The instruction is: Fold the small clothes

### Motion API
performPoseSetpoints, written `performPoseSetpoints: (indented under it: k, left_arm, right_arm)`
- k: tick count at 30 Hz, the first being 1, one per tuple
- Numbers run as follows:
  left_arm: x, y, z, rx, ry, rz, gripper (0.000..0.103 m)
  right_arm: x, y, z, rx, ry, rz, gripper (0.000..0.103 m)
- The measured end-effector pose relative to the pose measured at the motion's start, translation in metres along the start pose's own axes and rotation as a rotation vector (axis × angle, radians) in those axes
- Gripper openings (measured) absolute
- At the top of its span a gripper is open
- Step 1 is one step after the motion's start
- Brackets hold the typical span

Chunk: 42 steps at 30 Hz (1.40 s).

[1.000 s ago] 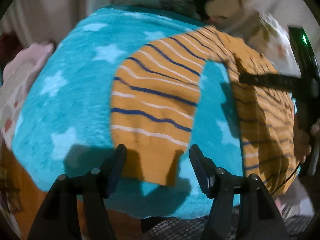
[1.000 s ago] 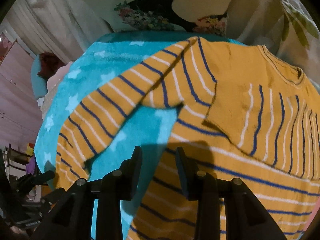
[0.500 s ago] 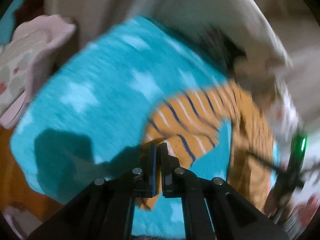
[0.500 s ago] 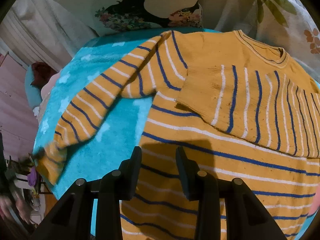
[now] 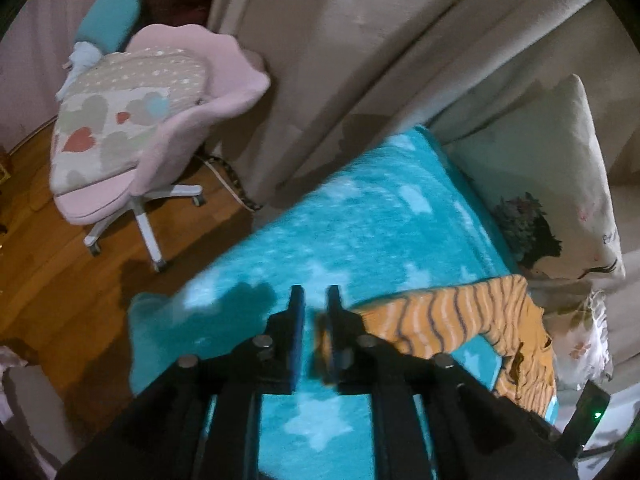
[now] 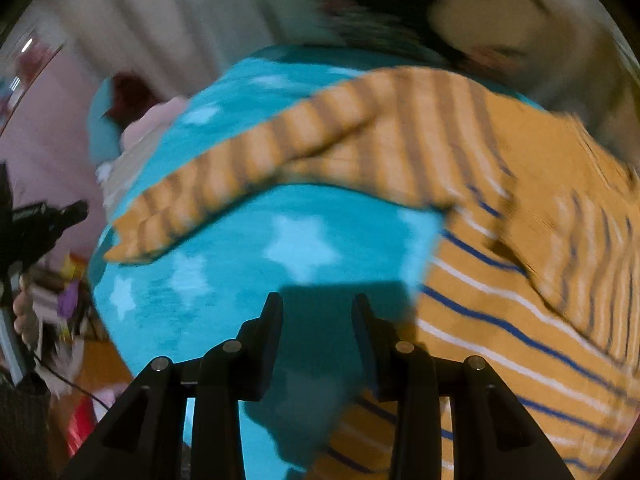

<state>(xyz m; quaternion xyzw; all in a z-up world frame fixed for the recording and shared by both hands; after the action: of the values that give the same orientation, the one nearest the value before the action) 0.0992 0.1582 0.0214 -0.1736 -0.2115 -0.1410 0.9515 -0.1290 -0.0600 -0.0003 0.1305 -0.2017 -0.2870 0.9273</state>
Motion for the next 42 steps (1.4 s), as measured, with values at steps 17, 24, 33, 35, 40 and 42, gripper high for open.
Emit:
performPoseSetpoints:
  k: [17,24,33,35,40,42]
  left_arm:
    - [-0.032,0.036,0.048,0.265,0.007,-0.066,0.06]
    - [-0.032,0.039,0.048,0.286,0.015,-0.055,0.06]
    - [-0.035,0.037,0.045,0.291,0.03,-0.056,0.062]
    - [-0.036,0.038,0.046,0.292,0.031,-0.053,0.062]
    - [-0.039,0.036,0.051,0.294,0.026,-0.054,0.062]
    - [-0.039,0.033,0.053,0.291,0.022,-0.059,0.062]
  right_arm:
    - [-0.037,0.193,-0.073,-0.032,-0.001,0.593,0.059]
    - [-0.036,0.202,-0.088,-0.074,-0.009,0.634,0.061]
    - [-0.03,0.207,-0.106,-0.12,-0.046,0.661,0.061]
    - [-0.027,0.208,-0.109,-0.104,-0.058,0.653,0.058]
    - [-0.012,0.207,-0.109,-0.098,-0.064,0.596,0.012]
    - [-0.003,0.202,-0.103,-0.057,-0.052,0.545,0.01]
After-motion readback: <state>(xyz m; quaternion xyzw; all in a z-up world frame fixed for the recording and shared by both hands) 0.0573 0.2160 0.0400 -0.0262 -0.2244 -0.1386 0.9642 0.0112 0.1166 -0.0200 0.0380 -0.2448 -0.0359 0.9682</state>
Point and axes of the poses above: each gripper's, at about its wrist camera, not at the fingertips, and z roughly against the way its jaws point, y to its left, x to its top, the point moved 1 cm from there along -z, roughly the way its jaws point, and after that the axes turned 14 degrees about -z, right-handed, at the moved point
